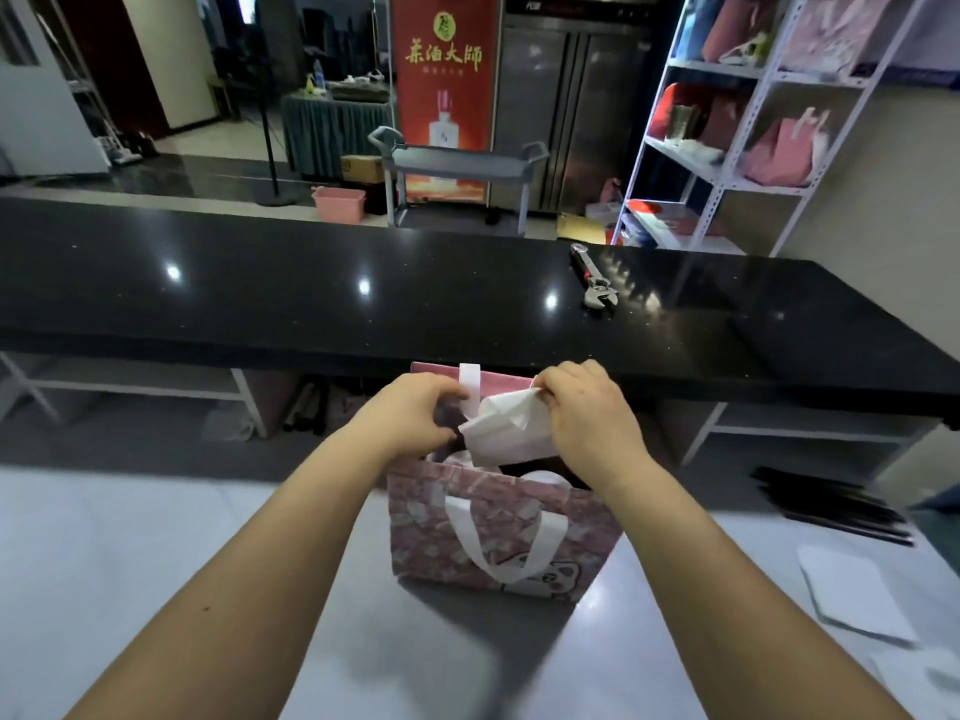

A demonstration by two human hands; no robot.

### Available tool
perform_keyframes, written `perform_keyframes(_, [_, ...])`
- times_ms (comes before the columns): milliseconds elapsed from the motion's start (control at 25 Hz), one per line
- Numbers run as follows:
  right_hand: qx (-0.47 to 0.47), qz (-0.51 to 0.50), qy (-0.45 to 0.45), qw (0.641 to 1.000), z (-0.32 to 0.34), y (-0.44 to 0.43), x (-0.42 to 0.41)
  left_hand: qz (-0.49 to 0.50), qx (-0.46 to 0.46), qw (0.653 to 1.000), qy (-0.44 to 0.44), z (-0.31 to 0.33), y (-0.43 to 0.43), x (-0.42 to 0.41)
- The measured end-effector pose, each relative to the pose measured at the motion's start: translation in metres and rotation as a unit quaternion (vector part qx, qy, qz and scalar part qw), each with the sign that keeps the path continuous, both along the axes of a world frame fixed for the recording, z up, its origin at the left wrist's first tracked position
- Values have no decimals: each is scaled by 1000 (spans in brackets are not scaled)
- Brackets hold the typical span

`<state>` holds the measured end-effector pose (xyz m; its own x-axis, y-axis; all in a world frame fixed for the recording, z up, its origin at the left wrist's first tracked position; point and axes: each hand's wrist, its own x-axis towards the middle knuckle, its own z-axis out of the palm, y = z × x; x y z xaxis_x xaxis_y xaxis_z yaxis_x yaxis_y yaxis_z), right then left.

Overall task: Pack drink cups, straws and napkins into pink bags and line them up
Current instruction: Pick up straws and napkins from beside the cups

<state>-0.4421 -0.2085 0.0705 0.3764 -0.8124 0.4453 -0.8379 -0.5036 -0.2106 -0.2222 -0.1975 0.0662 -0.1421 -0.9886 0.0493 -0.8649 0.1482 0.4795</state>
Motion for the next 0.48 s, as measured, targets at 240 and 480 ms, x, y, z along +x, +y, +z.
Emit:
perform_keyframes(240, [83,-53,154,983,-16,-19,24,-111,43,990,-78,-6,-20,6])
perform_keyframes(480, [95,-38,42,994,-15,-6,7,-122,2,992,32,-19,-11,15])
